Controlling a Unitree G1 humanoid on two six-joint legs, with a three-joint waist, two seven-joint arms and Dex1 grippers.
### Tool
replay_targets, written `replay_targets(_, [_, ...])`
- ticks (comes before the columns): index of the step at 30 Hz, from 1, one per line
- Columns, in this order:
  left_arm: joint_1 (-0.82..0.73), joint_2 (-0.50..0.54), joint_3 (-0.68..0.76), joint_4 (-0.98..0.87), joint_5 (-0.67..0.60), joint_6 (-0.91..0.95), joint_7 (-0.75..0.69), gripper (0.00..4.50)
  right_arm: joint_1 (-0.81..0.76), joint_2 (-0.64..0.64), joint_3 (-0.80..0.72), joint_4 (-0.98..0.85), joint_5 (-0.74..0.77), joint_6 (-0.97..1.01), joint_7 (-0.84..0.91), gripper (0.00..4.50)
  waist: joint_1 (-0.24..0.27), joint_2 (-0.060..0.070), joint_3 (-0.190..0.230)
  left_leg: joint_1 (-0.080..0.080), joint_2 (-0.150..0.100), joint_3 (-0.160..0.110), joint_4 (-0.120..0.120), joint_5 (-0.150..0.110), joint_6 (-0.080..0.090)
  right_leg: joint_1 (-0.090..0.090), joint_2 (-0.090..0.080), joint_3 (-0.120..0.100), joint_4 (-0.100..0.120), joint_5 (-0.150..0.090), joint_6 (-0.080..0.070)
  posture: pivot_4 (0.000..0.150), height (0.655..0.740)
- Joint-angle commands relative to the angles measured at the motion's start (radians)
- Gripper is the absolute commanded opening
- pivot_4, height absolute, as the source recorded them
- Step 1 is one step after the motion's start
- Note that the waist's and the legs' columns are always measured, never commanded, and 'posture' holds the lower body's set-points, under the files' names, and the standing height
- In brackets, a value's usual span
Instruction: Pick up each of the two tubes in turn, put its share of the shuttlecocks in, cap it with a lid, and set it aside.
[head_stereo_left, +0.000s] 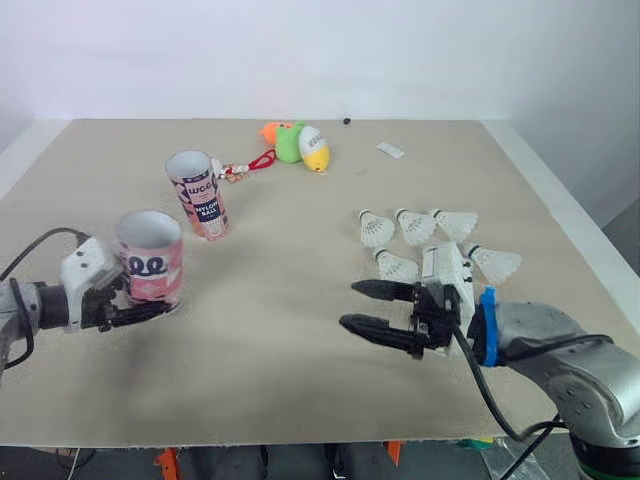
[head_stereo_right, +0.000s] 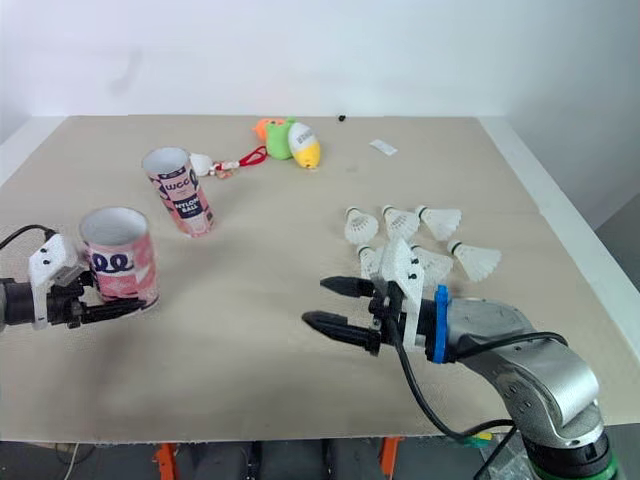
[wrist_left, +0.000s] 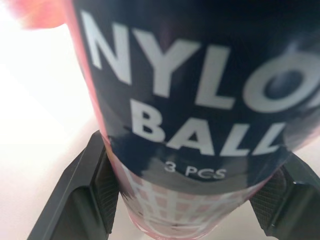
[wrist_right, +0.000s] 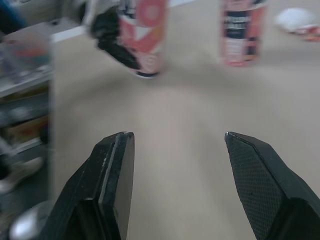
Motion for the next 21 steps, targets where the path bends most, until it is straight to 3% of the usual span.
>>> replay_targets(1, [-0.057,0.064,-0.067,-0.039,0.050,-0.017,-0.071,3.02,0.014,-0.011,-0.026,-0.039,0.012,0.035,-0.078,3.12,0.000,0.001,0.001,0.001,0.001,0.001,0.000,0.000,0.000,0.000,0.000,0.000,0.000,0.000,-0.001,0.150,0.7323])
replay_targets(10, [-0.308,0.052,-0.361,0.087,0.298,-0.197,-0.213,3.02,0.144,0.060,0.005,-0.180,-0.122,0.128,-0.424,3.12,0.001,0.001,0.000,-0.002,0.004,0.002,-0.003,-0.001,0.001,-0.003,0.005,0.002,0.001,-0.001,0.000,0.150,0.7323])
replay_targets(16, [-0.446,-0.022,-0.453,0.168,0.371,-0.286,-0.281,3.02,0.106,0.147,0.080,-0.124,-0.235,0.188,-0.593,3.12,0.001,0.005,-0.002,0.001,0.003,0.004,-0.002,0.000,0.002,-0.001,0.005,0.004,0.001,-0.002,-0.002,0.150,0.7323])
replay_targets(21, [-0.466,-0.067,-0.461,0.182,0.367,-0.282,-0.307,3.02,0.068,0.197,0.141,-0.055,-0.318,0.184,-0.647,3.12,0.002,0.010,-0.004,0.000,0.002,0.005,-0.001,0.004,0.009,0.003,0.007,0.008,0.001,-0.001,-0.002,0.150,0.7323])
